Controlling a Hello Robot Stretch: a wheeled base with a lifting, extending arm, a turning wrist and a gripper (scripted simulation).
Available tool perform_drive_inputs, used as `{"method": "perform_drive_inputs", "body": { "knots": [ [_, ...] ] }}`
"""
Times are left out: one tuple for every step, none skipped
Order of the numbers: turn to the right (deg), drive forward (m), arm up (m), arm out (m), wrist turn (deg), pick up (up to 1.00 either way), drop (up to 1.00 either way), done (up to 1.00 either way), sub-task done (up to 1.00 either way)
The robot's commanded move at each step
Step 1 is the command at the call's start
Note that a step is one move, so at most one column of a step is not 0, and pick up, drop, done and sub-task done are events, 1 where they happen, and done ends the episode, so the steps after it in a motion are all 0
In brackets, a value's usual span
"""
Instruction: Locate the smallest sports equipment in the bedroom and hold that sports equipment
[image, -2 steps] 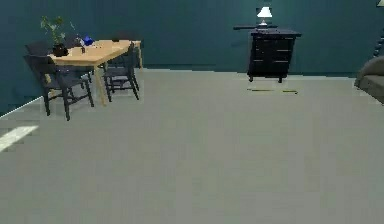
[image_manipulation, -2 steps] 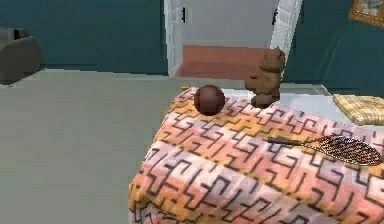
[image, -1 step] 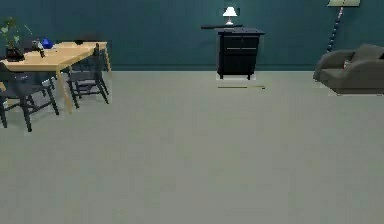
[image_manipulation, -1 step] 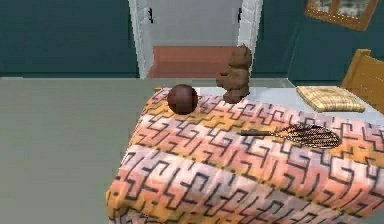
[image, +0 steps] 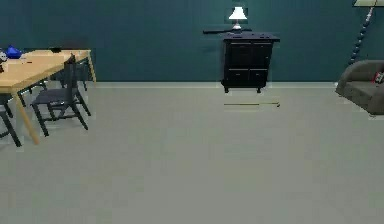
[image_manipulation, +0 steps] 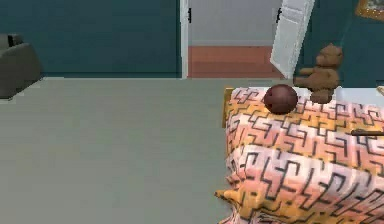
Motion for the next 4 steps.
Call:
{"method": "perform_drive_inputs", "body": {
  "knots": [
    [45.0,0.0,0.0,0.0,0.0,0.0,0.0,0.0,0.0],
    [0.0,0.45,0.0,0.0,0.0,0.0,0.0,0.0,0.0],
    [45.0,0.0,0.0,0.0,0.0,0.0,0.0,0.0,0.0],
    [0.0,1.0,0.0,0.0,0.0,0.0,0.0,0.0,0.0]
  ]
}}
